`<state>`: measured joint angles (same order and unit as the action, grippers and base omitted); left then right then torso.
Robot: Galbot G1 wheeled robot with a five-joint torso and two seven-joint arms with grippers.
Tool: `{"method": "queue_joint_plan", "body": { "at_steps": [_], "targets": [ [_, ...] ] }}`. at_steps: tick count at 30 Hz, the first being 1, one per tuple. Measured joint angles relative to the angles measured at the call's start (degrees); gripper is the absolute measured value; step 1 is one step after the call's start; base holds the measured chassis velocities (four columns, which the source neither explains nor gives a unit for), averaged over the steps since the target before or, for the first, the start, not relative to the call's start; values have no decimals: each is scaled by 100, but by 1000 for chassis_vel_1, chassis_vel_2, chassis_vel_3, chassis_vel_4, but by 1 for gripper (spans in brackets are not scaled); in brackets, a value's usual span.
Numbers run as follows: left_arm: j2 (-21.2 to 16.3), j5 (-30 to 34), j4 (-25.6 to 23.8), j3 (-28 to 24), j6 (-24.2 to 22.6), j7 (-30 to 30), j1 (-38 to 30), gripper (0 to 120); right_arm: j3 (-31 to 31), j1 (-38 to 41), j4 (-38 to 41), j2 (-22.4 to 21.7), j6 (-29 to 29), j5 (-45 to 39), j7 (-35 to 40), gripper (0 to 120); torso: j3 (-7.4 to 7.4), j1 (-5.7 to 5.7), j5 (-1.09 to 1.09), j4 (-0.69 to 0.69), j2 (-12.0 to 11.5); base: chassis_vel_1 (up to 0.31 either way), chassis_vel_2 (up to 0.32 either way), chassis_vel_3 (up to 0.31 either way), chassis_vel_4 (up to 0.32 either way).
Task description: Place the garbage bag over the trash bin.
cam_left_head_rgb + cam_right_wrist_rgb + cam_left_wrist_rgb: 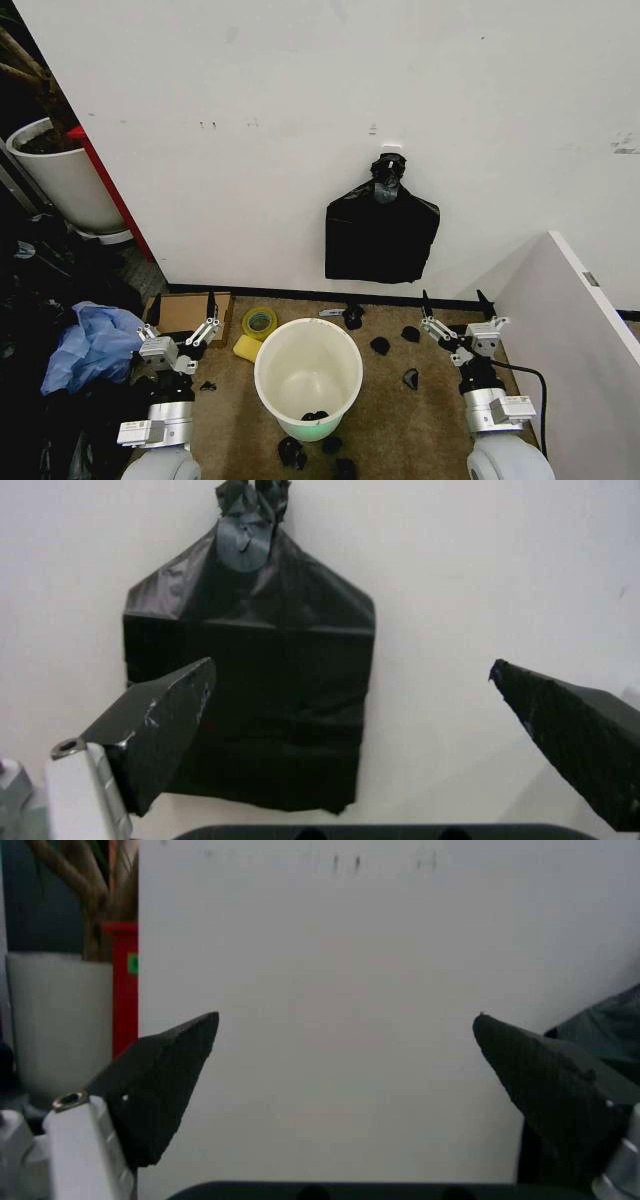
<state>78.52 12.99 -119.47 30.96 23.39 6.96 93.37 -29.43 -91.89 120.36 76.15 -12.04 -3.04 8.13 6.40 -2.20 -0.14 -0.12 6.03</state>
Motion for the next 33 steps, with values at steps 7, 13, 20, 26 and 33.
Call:
{"method": "queue_joint_plan", "body": {
  "at_steps": [7,13,20,26,33],
  "targets": [
    [-15,266,-565,-37,-1197,-145,234,100,-183,141,-272,-2,-411,901,25,100,0,0,-2,1,0,0,0,0,0],
    [-190,229,-834,-228,-1766,-354,477,100,-133,168,-324,82,-481,973,-38,100,0,0,0,0,0,0,0,0,0],
    [-227,176,-827,-231,-1728,-364,495,100,-102,113,-325,63,-474,791,-65,100,0,0,-2,0,0,0,0,0,0],
    [-235,161,-783,-216,-1681,-353,488,100,-87,129,-331,78,-471,778,-107,100,0,0,-1,0,0,0,0,0,0],
    [-226,15,-742,-101,-1518,-345,435,100,140,582,-437,-181,-123,-551,-464,100,0,0,-2,1,0,0,0,0,0]
  ]
}}
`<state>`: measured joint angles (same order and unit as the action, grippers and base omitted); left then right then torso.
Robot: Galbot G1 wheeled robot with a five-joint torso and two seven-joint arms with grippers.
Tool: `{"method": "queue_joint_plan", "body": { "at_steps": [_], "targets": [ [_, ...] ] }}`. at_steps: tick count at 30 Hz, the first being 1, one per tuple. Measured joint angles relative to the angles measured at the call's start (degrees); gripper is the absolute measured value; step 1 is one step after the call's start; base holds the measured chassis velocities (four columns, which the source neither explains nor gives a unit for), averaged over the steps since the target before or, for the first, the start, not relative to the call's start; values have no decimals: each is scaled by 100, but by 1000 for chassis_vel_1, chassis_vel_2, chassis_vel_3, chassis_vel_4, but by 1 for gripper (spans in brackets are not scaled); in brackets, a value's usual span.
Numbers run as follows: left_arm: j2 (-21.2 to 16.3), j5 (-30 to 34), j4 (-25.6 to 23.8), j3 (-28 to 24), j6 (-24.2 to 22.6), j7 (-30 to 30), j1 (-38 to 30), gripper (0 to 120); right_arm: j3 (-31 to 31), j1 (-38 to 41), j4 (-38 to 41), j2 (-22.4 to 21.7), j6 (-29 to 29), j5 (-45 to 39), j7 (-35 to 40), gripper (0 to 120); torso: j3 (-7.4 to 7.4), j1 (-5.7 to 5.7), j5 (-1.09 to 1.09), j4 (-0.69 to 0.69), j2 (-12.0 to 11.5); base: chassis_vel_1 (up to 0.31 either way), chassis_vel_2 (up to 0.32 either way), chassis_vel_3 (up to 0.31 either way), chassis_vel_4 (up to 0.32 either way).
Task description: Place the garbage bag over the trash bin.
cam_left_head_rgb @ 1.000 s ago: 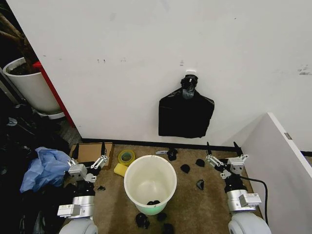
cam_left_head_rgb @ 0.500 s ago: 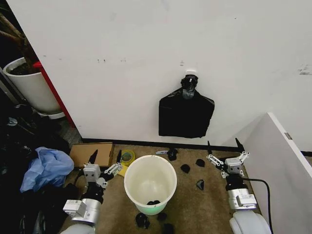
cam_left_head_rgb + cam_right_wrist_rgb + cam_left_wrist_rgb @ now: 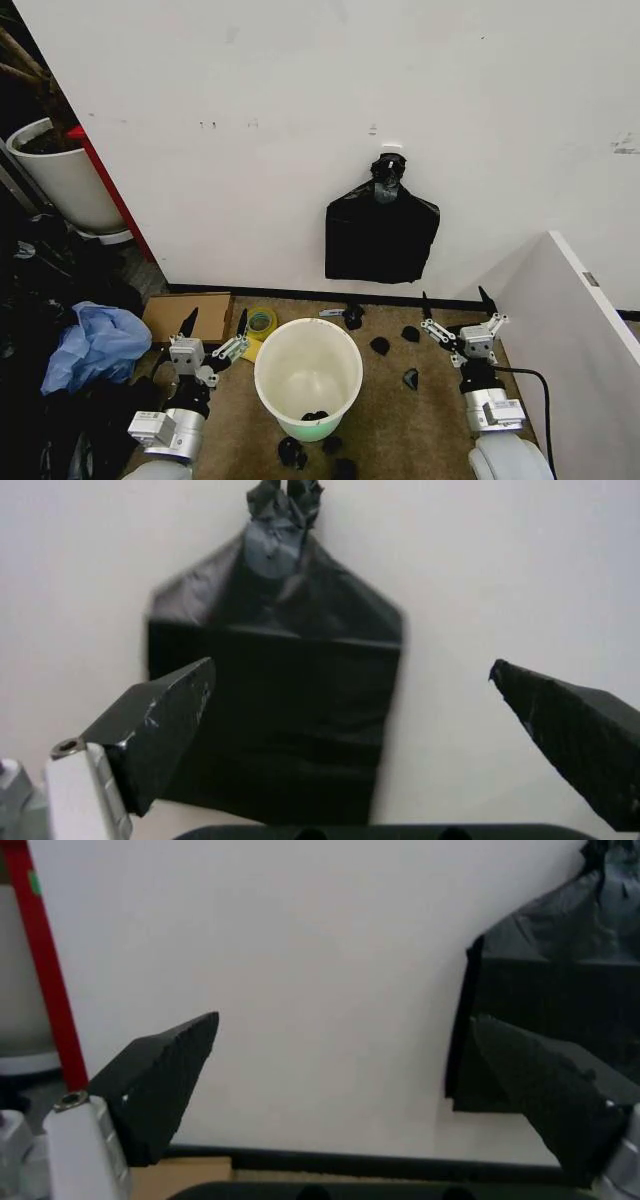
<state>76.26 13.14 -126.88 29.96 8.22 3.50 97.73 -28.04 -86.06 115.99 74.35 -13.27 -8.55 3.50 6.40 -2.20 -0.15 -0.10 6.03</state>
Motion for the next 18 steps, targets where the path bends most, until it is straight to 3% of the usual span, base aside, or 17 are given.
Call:
{"method": "queue_joint_plan", "body": {
  "at_steps": [1,2,4,7,8,13,18],
  "targets": [
    [-5,20,28,-37,-7,7,-124,100,57,241,-69,-121,120,-850,-54,100,0,0,-1,6,0,0,0,0,0],
    [-5,20,28,-37,-7,7,-124,100,57,241,-69,-121,120,-850,-54,100,0,0,-1,6,0,0,0,0,0],
    [7,39,80,-65,-9,15,-246,100,131,687,-348,-255,177,-1919,-106,100,0,0,4,-5,0,0,0,0,0],
    [25,117,111,-16,71,18,-196,100,370,1545,-1026,-360,165,-3044,-259,100,1,-1,-1,0,0,0,0,0,0],
    [25,117,111,-16,71,18,-196,100,370,1545,-1026,-360,165,-3044,-259,100,1,-1,-1,0,0,0,0,0,0],
    [-106,563,325,198,505,-248,-336,100,891,2681,-1945,-242,134,-4877,-1175,100,1,-1,1,-1,0,0,0,0,0],
    [-116,743,354,244,490,-247,-446,100,1095,3235,-2313,55,69,-5794,-1694,100,1,-1,1,-1,0,0,0,0,0]
  ]
}}
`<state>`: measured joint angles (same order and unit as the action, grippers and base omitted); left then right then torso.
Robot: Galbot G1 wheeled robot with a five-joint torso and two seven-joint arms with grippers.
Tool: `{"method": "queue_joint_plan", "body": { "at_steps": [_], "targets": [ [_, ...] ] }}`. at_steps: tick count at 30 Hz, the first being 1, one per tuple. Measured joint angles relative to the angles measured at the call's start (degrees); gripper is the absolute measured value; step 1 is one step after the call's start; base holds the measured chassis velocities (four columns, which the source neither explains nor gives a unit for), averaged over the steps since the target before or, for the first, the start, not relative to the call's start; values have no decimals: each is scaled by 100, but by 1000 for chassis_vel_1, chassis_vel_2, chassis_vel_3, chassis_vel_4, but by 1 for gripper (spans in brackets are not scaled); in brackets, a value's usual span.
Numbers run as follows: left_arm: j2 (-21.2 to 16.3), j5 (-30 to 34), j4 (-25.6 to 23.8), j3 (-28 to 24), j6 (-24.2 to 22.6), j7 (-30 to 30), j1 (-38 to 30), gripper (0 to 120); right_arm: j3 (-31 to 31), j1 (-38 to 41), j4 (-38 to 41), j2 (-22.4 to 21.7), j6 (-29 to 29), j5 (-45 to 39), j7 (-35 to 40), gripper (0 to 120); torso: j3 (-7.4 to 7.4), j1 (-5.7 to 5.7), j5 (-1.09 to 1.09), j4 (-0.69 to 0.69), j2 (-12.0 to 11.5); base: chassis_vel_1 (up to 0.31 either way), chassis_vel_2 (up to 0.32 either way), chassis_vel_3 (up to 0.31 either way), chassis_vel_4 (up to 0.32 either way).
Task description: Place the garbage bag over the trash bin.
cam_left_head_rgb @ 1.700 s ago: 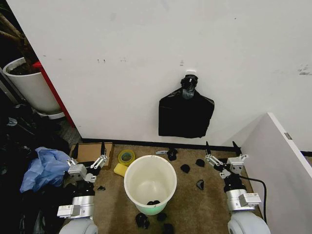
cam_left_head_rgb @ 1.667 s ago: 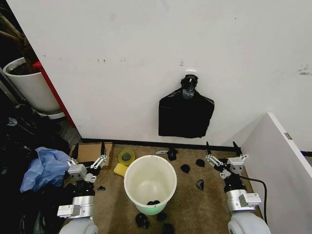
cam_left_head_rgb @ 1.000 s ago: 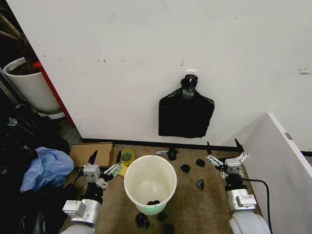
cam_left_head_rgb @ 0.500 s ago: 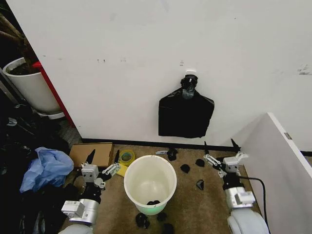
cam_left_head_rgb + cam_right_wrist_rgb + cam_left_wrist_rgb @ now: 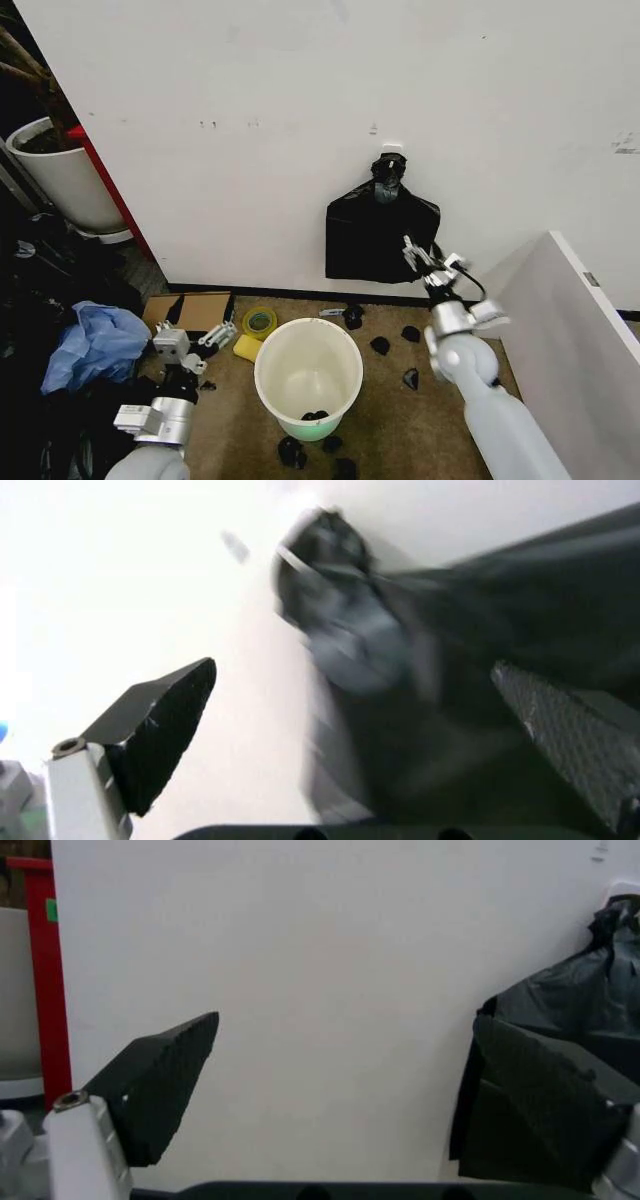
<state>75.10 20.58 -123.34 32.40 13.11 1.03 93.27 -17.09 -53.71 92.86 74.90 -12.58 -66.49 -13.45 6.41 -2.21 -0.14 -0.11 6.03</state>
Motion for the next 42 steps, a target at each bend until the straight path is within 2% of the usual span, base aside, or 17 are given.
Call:
{"method": "queue_joint_plan", "body": {
  "at_steps": [10,18,25,36,42],
  "targets": [
    [-2,-241,78,24,-73,131,-28,100,146,770,-451,488,73,-821,101,99,0,0,0,0,0,0,0,0,0],
    [-45,-268,78,34,-112,245,-9,100,236,914,-818,719,98,-284,158,100,0,0,-1,0,0,0,0,0,0],
    [-44,-307,48,26,-99,262,44,100,184,894,-995,788,48,-151,114,98,0,1,-1,-1,0,0,0,0,0],
    [34,-429,56,-26,-43,308,104,100,110,1022,-1145,776,18,-139,31,81,-1,1,-1,0,0,0,0,0,0],
    [71,-457,86,-24,-21,369,106,100,91,1067,-1155,783,-3,-138,-101,56,-1,1,-1,0,0,0,0,0,0]
  ]
}}
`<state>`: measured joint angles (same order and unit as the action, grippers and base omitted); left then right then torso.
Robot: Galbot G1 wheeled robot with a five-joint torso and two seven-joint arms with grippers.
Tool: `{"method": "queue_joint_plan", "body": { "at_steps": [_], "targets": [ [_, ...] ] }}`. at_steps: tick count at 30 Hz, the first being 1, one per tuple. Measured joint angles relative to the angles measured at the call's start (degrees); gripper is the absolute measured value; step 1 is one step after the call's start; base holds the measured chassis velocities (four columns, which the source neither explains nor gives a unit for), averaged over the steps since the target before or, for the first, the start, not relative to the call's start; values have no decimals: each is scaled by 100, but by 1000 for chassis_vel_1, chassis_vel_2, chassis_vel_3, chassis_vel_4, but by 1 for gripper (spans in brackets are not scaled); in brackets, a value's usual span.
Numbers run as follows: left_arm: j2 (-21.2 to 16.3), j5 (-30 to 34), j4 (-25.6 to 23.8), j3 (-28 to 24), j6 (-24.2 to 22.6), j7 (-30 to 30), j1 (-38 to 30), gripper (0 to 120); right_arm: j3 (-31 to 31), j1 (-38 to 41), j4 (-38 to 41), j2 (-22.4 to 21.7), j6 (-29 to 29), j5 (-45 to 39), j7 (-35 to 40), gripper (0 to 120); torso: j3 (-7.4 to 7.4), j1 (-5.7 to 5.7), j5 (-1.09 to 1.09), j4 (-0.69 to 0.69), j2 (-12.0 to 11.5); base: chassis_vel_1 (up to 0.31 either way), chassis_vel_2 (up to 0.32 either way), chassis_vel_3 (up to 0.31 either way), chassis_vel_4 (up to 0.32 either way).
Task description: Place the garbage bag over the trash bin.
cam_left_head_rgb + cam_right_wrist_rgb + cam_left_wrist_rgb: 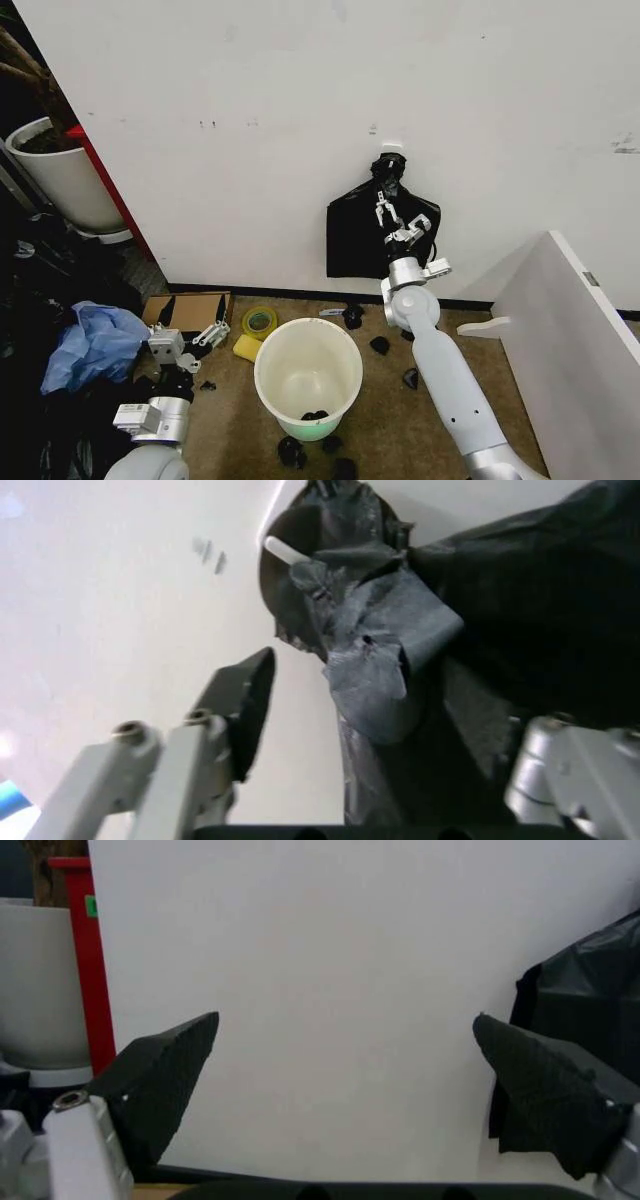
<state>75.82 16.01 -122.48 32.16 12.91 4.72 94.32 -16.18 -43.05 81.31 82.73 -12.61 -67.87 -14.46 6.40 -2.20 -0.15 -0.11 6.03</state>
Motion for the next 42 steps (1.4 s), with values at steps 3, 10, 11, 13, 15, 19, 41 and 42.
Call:
{"method": "queue_joint_plan", "body": {
  "at_steps": [3,10,11,13,15,19,41,42],
  "targets": [
    [15,-9,7,2,5,12,10,100,-12,3,-20,0,-16,7,-48,47,0,0,0,0,0,0,0,0,0],
    [79,-37,30,-26,19,22,18,100,-36,-42,-32,-29,-30,35,-150,23,0,0,0,0,0,0,0,0,0],
    [89,-37,30,-31,19,25,17,100,-39,-48,-35,-32,-32,41,-163,18,0,0,0,0,0,0,0,0,0],
    [113,-42,26,-49,19,28,17,100,-45,-59,-36,-37,-36,42,-179,10,0,0,0,0,0,0,0,0,0],
    [122,-49,23,-61,19,28,19,100,-43,-82,-21,-59,-39,43,-181,1,0,0,0,1,0,0,0,0,0],
    [122,-53,23,-66,18,29,15,100,-19,-184,79,-133,-50,43,-158,0,0,0,0,0,0,0,0,0,0],
    [80,64,-66,-99,14,82,-88,100,542,-2996,2012,-1314,-300,869,375,0,-1,0,0,-1,1,0,0,0,0],
    [69,82,-45,-99,13,86,-122,100,597,-3196,2067,-1411,-334,1020,379,0,-1,0,0,-1,1,0,0,0,0]
  ]
}}
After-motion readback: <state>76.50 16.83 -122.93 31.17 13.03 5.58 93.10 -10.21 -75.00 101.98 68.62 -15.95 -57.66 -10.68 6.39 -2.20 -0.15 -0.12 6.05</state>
